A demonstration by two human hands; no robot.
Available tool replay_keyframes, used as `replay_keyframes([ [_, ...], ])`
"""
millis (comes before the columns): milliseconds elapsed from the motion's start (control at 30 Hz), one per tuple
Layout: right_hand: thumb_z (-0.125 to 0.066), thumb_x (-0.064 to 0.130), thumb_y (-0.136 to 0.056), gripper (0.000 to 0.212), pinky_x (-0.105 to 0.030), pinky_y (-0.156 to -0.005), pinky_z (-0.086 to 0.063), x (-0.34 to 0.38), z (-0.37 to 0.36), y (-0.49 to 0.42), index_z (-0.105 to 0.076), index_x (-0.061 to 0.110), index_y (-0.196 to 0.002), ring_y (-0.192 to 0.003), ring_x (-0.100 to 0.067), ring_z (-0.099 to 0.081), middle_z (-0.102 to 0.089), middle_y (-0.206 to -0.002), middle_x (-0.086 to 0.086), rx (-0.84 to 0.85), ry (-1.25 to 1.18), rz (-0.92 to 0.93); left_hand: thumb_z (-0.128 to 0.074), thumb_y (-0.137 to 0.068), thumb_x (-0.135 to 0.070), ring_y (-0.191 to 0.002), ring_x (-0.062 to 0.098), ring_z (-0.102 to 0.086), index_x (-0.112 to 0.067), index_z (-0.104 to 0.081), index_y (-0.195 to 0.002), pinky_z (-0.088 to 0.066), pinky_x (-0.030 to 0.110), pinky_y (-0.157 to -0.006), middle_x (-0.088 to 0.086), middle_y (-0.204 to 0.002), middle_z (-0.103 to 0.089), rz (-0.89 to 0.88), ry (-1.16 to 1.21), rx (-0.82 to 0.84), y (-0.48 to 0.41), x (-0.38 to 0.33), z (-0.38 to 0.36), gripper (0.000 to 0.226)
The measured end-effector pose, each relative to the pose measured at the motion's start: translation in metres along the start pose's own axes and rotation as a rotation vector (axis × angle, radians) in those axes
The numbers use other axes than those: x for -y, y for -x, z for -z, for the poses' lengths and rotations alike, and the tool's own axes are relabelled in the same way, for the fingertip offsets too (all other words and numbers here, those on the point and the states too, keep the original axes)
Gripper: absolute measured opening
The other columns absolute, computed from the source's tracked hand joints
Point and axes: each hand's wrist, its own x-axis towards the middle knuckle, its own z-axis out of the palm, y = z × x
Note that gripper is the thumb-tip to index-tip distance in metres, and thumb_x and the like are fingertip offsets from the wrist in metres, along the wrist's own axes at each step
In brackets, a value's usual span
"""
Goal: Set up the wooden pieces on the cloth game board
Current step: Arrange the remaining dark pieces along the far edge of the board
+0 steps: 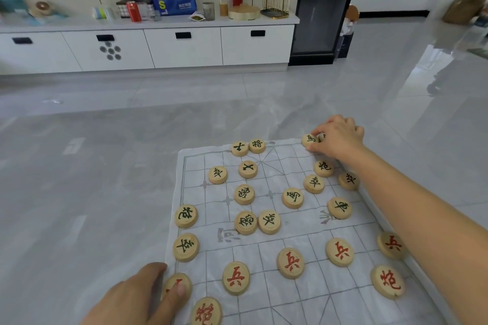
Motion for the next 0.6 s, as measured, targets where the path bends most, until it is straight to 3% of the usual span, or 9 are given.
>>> replay_keyframes([
  [67, -0.065, 0.059, -0.073, 0.048, -0.039, -0.093, -0.03, -0.002, 0.0, 0.002, -0.06, 0.038, -0.115, -0.119, -0.027, -0.036, -0.043, -0.13, -0.001, 0.016, -0.006, 0.006, -0.024, -0.07, -0.078, -0.112, 0.004, -0.05, -0.04, -0.038, -0.125, -0.032, 0.015, -0.08, -0.015, -0.103, -0.045, 0.009, -0.014, -0.013, 0.0, -0.002, -0.001, 0.068],
  [167, -0.065, 0.061, -0.072, 0.062, -0.04, -0.096, -0.03, -0.004, 0.002, 0.006, -0.049, 0.039, -0.128, -0.123, -0.027, -0.034, -0.039, -0.136, -0.002, 0.058, -0.041, 0.015, -0.013, -0.054, -0.088, -0.105, 0.004, -0.049, -0.045, -0.037, -0.118, -0.032, 0.016, -0.079, -0.015, -0.102, -0.045, -0.013, -0.045, 0.021, -0.002, -0.002, -0.002, 0.081],
  [233, -0.065, 0.061, -0.072, 0.069, -0.041, -0.099, -0.029, -0.006, 0.009, 0.012, -0.044, 0.039, -0.133, -0.126, -0.027, -0.032, -0.037, -0.14, -0.002, 0.055, -0.106, 0.009, -0.024, -0.068, -0.081, -0.109, 0.004, -0.05, -0.041, -0.038, -0.123, -0.032, 0.016, -0.078, -0.015, -0.102, -0.045, 0.006, -0.033, 0.018, -0.002, -0.001, -0.004, 0.07],
  [300, -0.066, 0.056, -0.074, 0.06, -0.041, -0.101, -0.028, -0.011, 0.016, 0.022, -0.049, 0.038, -0.128, -0.128, -0.027, -0.032, -0.038, -0.14, -0.002, 0.044, -0.19, 0.013, -0.031, -0.081, -0.069, -0.115, 0.004, -0.05, -0.038, -0.038, -0.126, -0.032, 0.015, -0.078, -0.014, -0.107, -0.048, 0.021, -0.025, 0.006, -0.003, 0.001, -0.005, 0.056],
  [433, -0.07, 0.046, -0.075, 0.037, -0.044, -0.103, -0.035, -0.032, 0.02, 0.051, -0.06, 0.038, -0.11, -0.124, -0.026, -0.04, -0.047, -0.13, 0.0, 0.088, -0.4, 0.038, -0.032, -0.084, -0.067, -0.118, 0.003, -0.049, -0.036, -0.036, -0.13, -0.032, 0.015, -0.08, -0.015, -0.124, -0.051, 0.016, -0.062, 0.036, -0.005, 0.003, -0.008, 0.055],
  [600, -0.072, 0.043, -0.074, 0.026, -0.04, -0.1, -0.039, -0.03, 0.02, 0.098, -0.06, 0.042, -0.097, -0.118, -0.018, -0.044, -0.051, -0.121, 0.005, 0.188, -0.48, 0.152, -0.032, -0.084, -0.067, -0.115, 0.006, -0.05, -0.037, -0.036, -0.129, -0.034, 0.019, -0.08, -0.014, -0.113, -0.051, 0.035, -0.02, -0.003, -0.005, 0.002, -0.011, 0.054],
])
